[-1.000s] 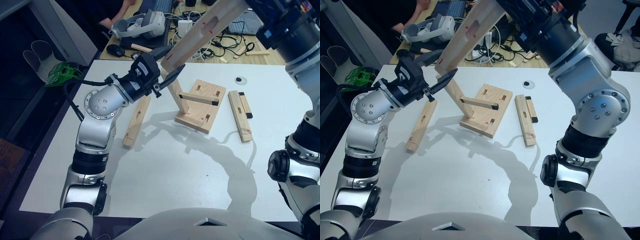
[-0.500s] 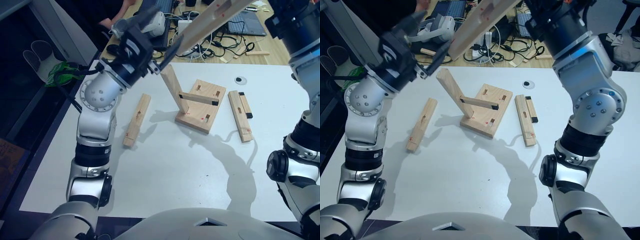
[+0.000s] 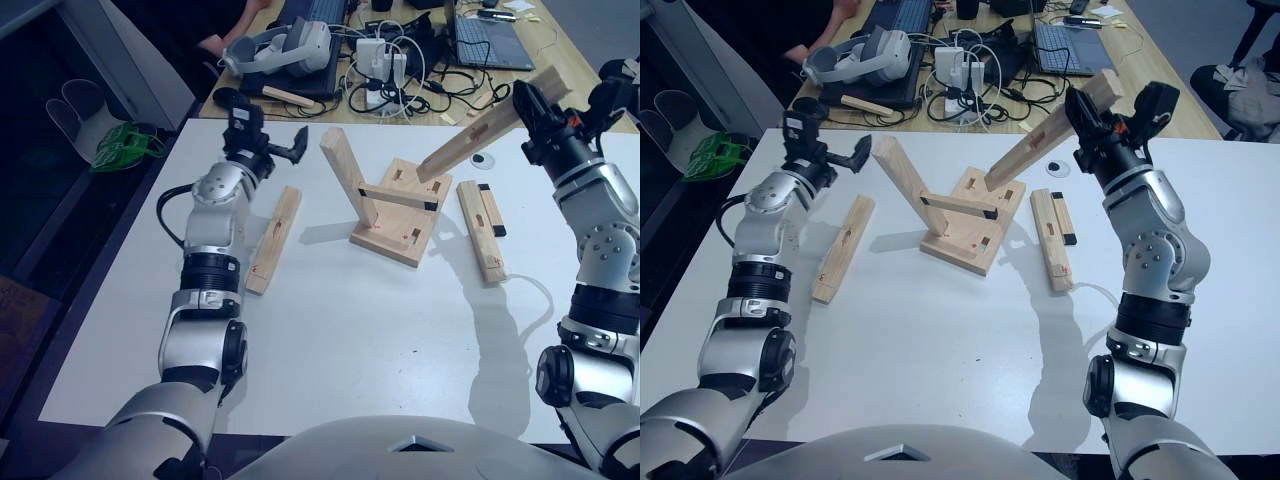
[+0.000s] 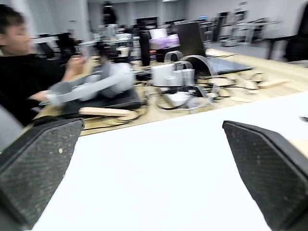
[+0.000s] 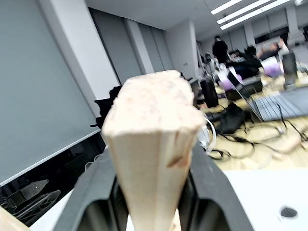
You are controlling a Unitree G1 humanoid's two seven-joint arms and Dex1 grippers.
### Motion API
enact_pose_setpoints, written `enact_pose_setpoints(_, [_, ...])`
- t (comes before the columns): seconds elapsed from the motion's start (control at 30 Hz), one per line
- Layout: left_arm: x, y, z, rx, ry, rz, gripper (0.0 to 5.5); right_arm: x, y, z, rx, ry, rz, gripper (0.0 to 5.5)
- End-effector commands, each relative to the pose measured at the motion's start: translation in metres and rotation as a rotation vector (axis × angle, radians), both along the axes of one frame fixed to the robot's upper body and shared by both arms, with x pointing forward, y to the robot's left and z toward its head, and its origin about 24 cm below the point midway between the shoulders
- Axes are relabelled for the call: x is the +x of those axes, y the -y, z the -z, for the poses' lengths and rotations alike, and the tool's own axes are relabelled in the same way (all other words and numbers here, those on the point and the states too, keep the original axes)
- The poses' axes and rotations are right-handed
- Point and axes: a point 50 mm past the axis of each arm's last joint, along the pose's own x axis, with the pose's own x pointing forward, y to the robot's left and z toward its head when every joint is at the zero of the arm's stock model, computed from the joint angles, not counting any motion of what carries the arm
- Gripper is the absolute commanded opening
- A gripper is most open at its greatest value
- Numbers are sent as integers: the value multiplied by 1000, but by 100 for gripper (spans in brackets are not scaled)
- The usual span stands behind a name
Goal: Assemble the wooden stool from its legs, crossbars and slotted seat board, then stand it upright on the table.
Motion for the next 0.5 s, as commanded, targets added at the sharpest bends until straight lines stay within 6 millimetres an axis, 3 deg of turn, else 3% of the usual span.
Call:
enact_pose_setpoints(0.03, [-12, 12, 7, 41, -21, 149, 540, -7, 10, 10, 62, -68, 4, 101])
enact_pose_setpoints(0.2, [-32, 6, 18, 36, -97, 250, 540, -34, 24, 21, 131, -167, -36, 101])
enact_pose_setpoints(0.5, [-55, 31, 16, -10, -147, 420, 540, -42, 26, 37, 142, -289, -47, 101])
